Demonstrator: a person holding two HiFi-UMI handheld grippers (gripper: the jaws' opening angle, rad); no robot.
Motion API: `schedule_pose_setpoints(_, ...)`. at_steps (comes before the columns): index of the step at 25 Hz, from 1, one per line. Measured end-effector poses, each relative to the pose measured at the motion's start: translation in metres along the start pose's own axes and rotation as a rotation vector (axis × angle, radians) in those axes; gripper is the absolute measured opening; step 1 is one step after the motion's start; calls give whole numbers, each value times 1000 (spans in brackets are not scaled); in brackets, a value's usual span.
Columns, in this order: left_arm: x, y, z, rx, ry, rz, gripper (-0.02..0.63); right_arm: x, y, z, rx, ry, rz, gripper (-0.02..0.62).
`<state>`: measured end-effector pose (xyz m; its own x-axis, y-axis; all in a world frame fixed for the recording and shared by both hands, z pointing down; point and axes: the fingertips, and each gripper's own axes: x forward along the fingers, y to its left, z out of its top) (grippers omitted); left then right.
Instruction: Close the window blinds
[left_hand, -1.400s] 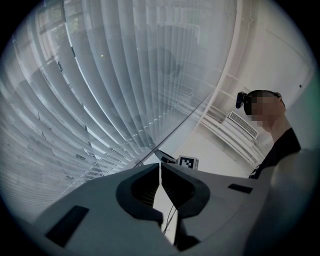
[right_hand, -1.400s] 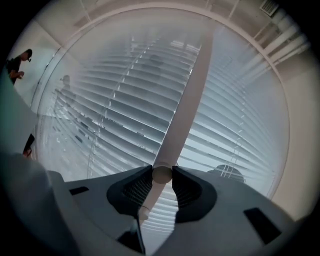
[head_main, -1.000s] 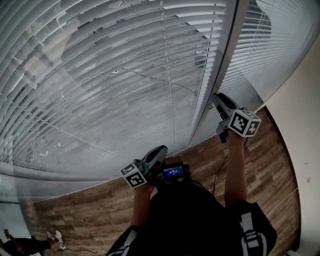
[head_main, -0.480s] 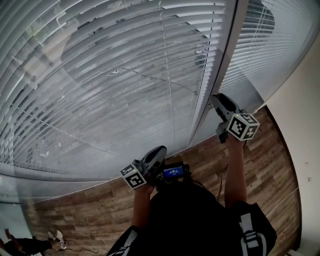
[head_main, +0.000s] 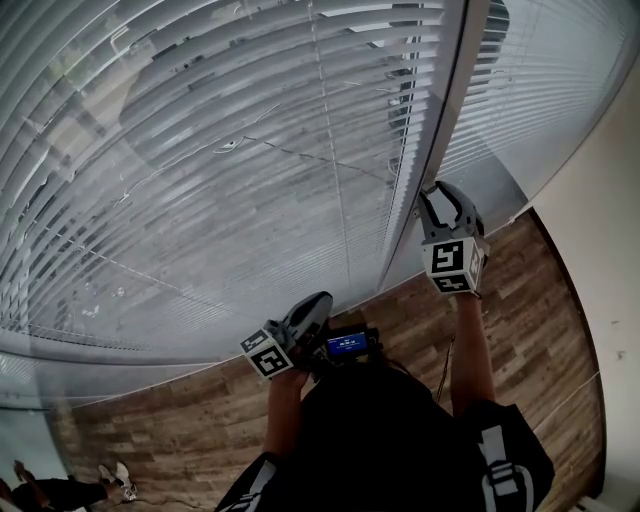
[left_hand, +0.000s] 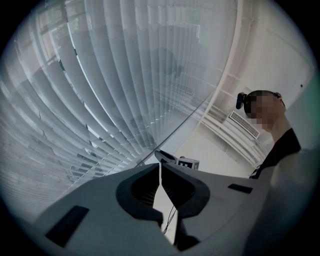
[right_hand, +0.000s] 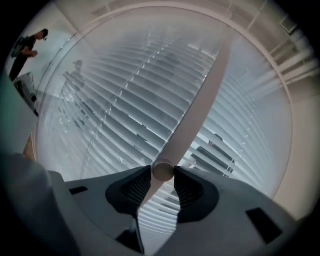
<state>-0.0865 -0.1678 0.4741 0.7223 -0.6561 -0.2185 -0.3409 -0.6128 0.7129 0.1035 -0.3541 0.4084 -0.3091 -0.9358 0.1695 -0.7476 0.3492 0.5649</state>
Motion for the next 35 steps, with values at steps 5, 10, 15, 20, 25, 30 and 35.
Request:
schedule_pose_setpoints(5,0,0,1,2,-2,4,15,2,-2,-2,77,16,22,132)
schedule_pose_setpoints(10,3,-1,2,3,-2,-1,15,3,-4,-8,571,-28,186,130)
schedule_pose_setpoints(15,4,-1,1,4,1,-1,15,5,-3,-12,945,-64,329,130)
schedule_pose_setpoints(20,6,-2,-2,4,4,-2,15,6,-2,-15,1103,-84,398,130)
schedule_pose_setpoints(25,7,-5,-4,5,11,0,15,7,-2,-15,1169,-125,444,132)
schedule_pose_setpoints(30,9,-7,-8,12,15,8,15,8,-3,-13,1192,-166,468,132)
schedule_pose_setpoints(35,10,-9,-10,21,19,22,15,4,0,-14,1182,-196,487,133)
